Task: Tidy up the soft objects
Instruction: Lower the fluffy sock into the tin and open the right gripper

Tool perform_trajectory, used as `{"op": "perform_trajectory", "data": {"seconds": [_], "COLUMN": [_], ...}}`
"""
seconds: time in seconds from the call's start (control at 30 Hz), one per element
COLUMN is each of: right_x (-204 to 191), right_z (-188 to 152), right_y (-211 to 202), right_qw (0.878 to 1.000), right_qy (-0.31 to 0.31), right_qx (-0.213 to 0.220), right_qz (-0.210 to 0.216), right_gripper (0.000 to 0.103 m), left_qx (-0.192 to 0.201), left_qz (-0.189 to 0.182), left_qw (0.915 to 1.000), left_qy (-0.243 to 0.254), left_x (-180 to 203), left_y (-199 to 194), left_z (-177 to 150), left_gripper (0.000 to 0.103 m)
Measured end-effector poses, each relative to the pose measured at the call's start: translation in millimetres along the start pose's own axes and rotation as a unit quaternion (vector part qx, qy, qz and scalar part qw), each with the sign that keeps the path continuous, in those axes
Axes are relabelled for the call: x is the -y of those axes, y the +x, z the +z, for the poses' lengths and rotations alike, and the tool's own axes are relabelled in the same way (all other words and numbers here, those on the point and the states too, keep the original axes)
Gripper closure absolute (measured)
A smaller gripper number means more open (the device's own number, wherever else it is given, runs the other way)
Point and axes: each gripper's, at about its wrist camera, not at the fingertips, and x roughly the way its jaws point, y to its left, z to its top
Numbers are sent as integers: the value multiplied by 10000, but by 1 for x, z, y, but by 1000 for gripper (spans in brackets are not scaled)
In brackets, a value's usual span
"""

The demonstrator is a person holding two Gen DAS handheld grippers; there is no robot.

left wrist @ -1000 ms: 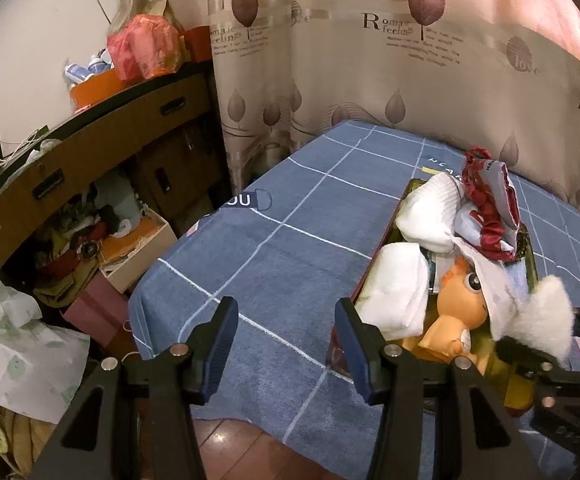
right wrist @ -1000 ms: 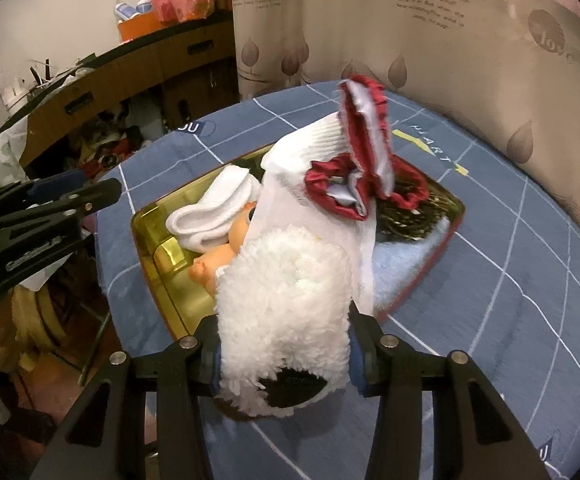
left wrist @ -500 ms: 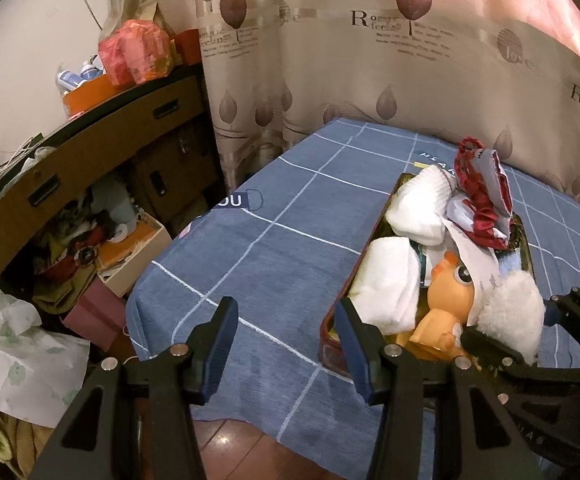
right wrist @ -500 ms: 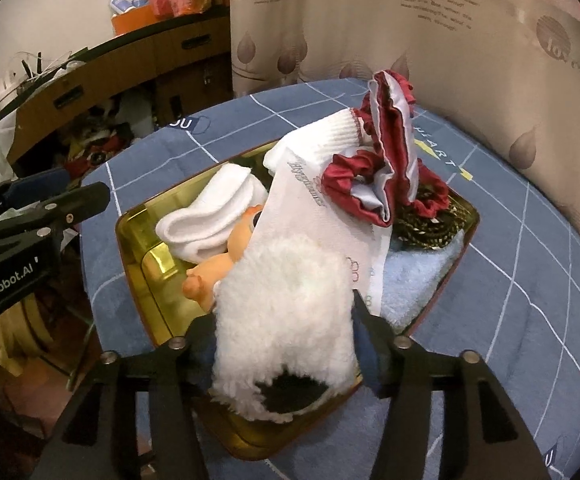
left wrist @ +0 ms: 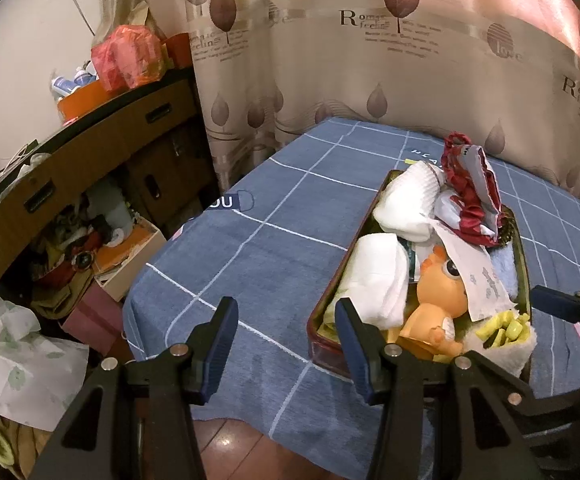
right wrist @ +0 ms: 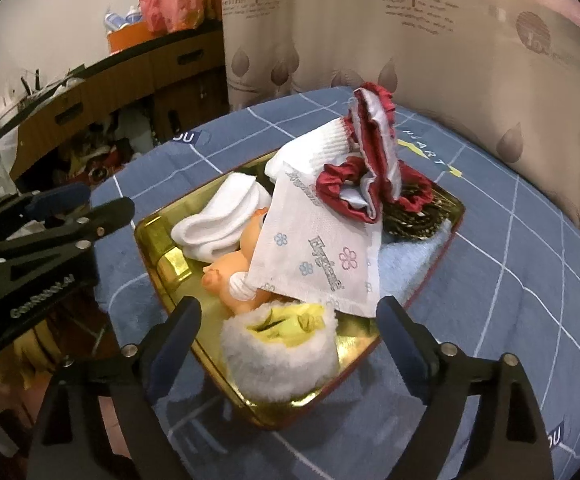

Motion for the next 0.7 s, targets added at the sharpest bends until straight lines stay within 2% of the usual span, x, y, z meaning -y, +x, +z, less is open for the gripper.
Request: {"op": "perform_trajectory", "data": {"seconds": [0.23,0.7], "right_x": [-3,-2], "right_z": [-9,-19], "right_y": [-18,-21], "right_qw": [9997,9992], "right_qy": [227,400], "right_qx": [91,-38], "right_qz": [-92,-80], "right_gripper": [9,8], "left_qx": [-4,-6], "left_qz": [-41,-59], "left_qw": [10000,9999], "left_qy": [40,85], "left_x": [3,6], "left_y": [-2,-3], "left_z": [-1,-3], "left_gripper": [51,51]}}
